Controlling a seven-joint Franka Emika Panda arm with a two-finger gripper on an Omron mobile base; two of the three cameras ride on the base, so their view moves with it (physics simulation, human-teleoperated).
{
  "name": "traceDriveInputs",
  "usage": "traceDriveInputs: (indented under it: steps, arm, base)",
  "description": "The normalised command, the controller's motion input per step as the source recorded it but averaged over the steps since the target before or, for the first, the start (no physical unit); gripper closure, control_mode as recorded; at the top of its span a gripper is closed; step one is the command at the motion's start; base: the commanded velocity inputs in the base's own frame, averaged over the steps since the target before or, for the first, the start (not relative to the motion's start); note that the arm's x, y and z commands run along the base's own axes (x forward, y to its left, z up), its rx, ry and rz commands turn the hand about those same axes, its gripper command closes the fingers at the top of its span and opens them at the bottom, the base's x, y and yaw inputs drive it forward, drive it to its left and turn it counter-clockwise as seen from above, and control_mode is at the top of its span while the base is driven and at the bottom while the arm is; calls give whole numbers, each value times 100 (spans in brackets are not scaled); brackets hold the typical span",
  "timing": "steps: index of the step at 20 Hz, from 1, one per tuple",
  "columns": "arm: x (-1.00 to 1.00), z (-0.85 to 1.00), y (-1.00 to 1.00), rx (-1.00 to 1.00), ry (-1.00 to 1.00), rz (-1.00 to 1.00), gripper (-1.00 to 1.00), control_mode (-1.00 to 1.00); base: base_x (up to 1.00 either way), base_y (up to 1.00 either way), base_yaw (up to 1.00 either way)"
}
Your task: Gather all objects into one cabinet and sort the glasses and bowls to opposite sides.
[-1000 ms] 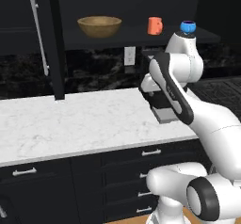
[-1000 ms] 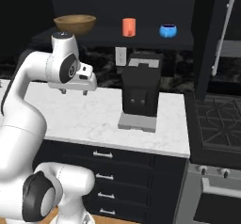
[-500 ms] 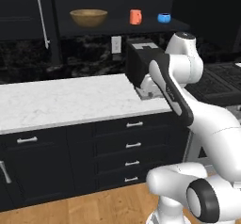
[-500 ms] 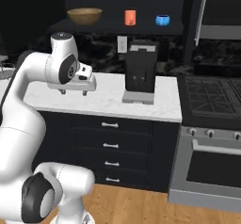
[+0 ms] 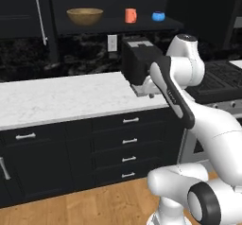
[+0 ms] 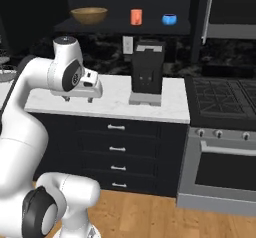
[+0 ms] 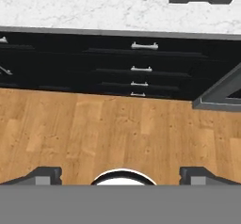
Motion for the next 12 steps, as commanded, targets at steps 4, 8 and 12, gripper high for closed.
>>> traceDriveInputs:
  steps: [4,8,12]
  arm:
    - [0,0,0,0,0,0,-100,100]
    - [0,0,0,0,0,0,-100,100]
    - [0,0,0,0,0,0,-100,100]
  base:
    - [0,-1,-43]
    - [0,-4,-55]
    - [0,-8,-55]
